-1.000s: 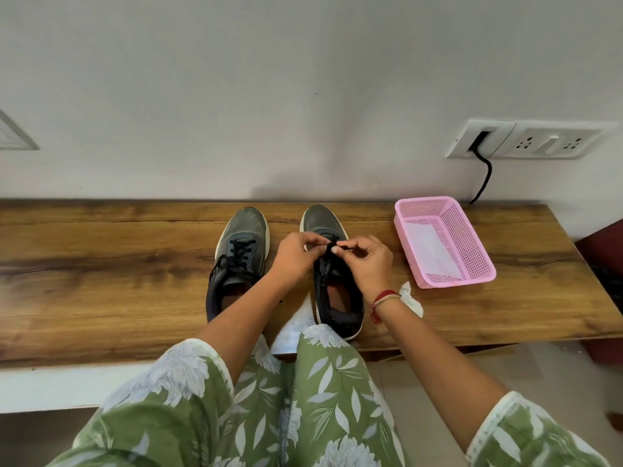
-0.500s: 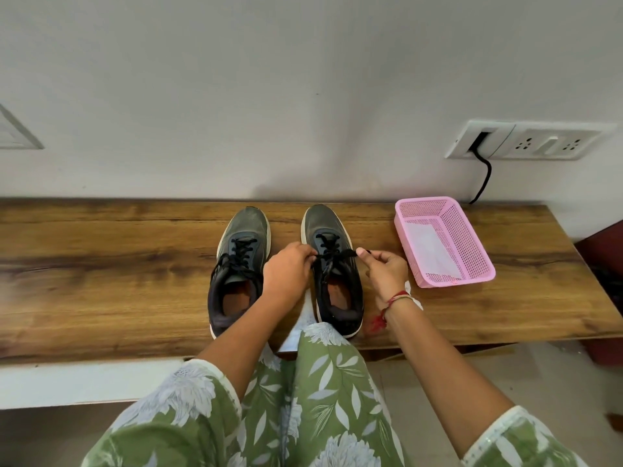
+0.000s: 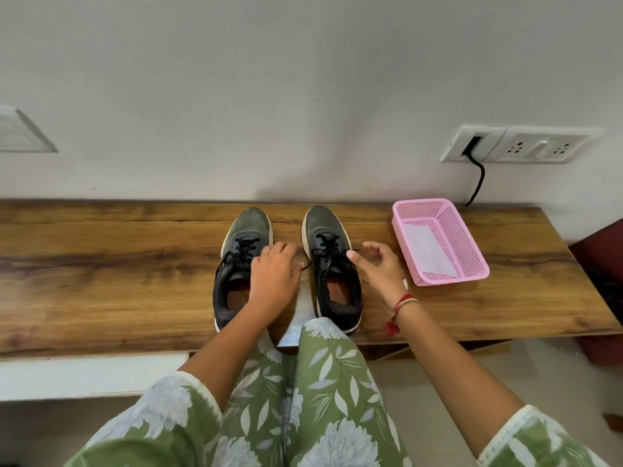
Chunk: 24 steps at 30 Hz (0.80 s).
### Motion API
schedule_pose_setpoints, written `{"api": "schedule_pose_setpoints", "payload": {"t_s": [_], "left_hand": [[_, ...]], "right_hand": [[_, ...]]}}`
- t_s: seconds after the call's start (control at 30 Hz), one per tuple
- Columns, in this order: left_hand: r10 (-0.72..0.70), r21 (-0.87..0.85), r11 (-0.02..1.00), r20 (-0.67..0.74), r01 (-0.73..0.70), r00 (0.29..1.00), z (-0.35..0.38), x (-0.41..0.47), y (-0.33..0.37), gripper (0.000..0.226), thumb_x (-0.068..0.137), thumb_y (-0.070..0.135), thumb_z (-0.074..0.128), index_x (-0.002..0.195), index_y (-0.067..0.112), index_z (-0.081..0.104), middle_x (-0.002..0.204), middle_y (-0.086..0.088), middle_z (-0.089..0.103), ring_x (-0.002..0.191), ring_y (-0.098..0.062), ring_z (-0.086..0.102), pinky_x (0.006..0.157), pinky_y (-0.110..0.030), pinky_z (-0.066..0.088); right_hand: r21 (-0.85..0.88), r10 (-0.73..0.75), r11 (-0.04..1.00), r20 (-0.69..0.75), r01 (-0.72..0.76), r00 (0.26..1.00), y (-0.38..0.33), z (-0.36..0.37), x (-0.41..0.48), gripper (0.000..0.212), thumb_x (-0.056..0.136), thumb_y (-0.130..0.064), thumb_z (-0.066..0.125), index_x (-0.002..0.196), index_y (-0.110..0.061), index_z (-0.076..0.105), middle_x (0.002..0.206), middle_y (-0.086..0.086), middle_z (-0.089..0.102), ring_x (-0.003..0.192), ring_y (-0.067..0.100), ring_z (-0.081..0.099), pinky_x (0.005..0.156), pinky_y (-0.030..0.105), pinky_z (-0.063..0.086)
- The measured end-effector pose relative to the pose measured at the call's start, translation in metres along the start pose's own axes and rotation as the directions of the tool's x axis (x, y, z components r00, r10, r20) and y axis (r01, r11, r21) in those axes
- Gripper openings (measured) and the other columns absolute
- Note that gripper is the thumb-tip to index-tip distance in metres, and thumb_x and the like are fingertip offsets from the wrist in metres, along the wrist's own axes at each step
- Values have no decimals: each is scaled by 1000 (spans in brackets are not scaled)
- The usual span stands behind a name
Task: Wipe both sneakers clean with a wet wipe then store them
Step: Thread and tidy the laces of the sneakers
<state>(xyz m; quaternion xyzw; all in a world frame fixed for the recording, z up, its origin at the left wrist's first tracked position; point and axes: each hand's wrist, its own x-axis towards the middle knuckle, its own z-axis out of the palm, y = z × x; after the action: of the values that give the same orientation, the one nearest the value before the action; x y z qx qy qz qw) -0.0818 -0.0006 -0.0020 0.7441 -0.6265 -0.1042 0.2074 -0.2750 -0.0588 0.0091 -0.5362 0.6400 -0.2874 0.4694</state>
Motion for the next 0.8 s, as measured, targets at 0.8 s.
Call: {"api": "schedule_pose_setpoints", "payload": {"t_s": [0.8], "left_hand": [[-297,-234,936,-130,261,946,-71,-78,-29,55,86,29,63,133,13,39,136,-13,38,128,-33,35,100,-48,36]], "right_hand": [[-285,43,958,29,-33,999,-22,8,-67,82,87,-26,65,149,-14,14,153,11,21,140,28,23,111,39,25]]}}
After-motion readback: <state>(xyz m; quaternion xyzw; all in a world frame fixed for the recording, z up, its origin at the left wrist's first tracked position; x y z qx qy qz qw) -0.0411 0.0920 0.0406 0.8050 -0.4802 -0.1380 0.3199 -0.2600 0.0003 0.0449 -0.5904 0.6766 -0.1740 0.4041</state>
